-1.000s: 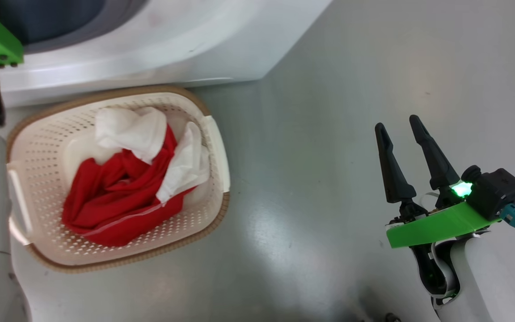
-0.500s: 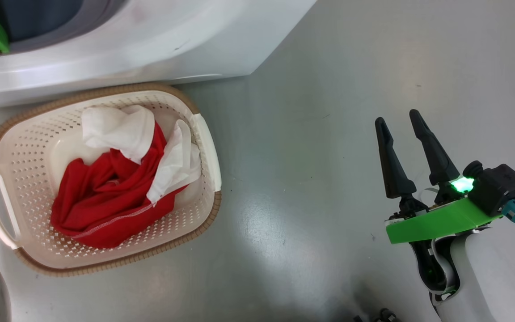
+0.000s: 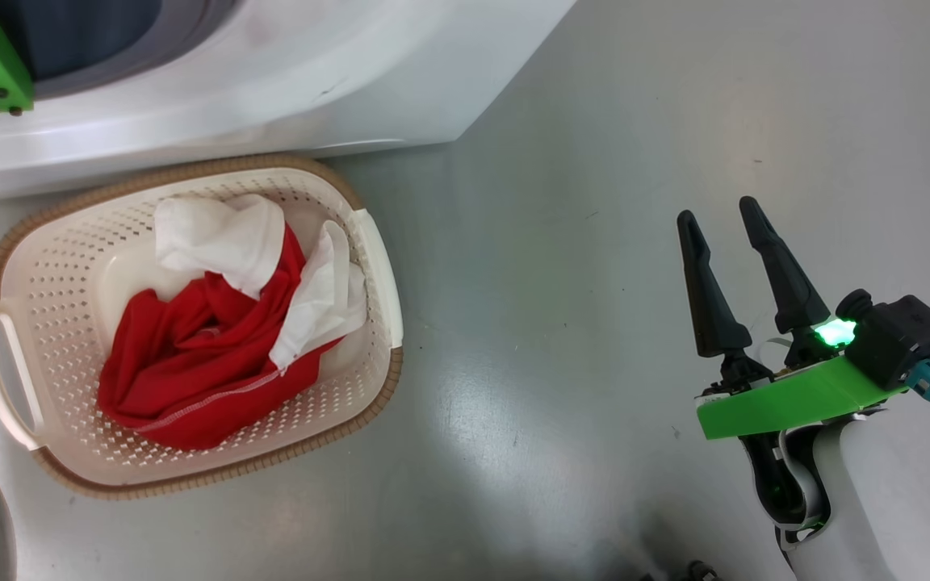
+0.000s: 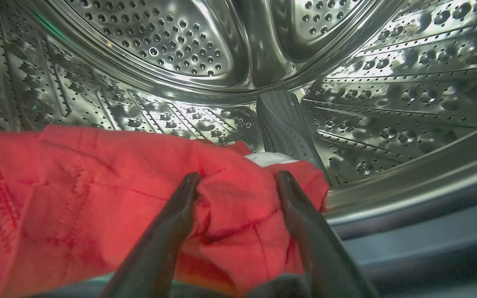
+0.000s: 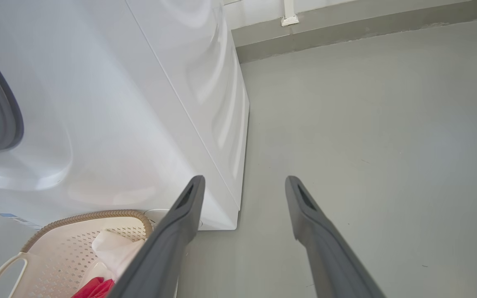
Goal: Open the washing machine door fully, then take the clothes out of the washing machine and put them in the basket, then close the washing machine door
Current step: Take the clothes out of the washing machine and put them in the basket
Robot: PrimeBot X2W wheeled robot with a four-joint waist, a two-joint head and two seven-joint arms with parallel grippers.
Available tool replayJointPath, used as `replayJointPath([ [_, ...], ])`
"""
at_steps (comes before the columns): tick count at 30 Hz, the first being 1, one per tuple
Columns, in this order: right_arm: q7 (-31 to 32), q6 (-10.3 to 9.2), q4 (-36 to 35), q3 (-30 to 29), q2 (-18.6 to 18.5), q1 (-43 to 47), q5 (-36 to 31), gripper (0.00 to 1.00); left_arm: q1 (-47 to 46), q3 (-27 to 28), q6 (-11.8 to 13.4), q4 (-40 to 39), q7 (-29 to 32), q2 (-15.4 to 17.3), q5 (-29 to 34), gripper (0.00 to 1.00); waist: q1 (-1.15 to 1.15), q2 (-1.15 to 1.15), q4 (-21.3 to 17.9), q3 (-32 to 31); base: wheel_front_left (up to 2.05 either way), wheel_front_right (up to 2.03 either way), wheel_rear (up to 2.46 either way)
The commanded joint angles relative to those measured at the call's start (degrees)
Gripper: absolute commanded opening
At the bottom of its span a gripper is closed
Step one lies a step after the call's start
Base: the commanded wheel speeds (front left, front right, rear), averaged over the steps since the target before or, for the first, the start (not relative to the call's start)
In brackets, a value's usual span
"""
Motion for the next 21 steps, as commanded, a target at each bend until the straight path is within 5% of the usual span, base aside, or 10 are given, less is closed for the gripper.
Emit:
replayJointPath([
  [1,-0.4,0.39,-1.2,1.4,0.1,0.5,0.3,1.00,2.5,0.3,0.0,1.2,0.2,3.4,-0.3,0.25,0.00,0.00,0.0,-0.1,0.00,0.00,0.00],
  [3,-0.4,0.39,-1.1,1.4,0.1,0.5,0.3,1.00,2.5,0.1,0.1,1.5,0.2,3.4,-0.3,0.00,0.00,0.00,-0.1,-0.2,0.00,0.00,0.00],
  [21,-0.4,0.39,-1.0,1.3,0.1,0.8,0.2,1.00,3.2,-1.3,0.2,-0.4,0.2,3.2,-1.6,0.00,0.00,0.00,0.5,-1.7,0.00,0.00,0.00],
])
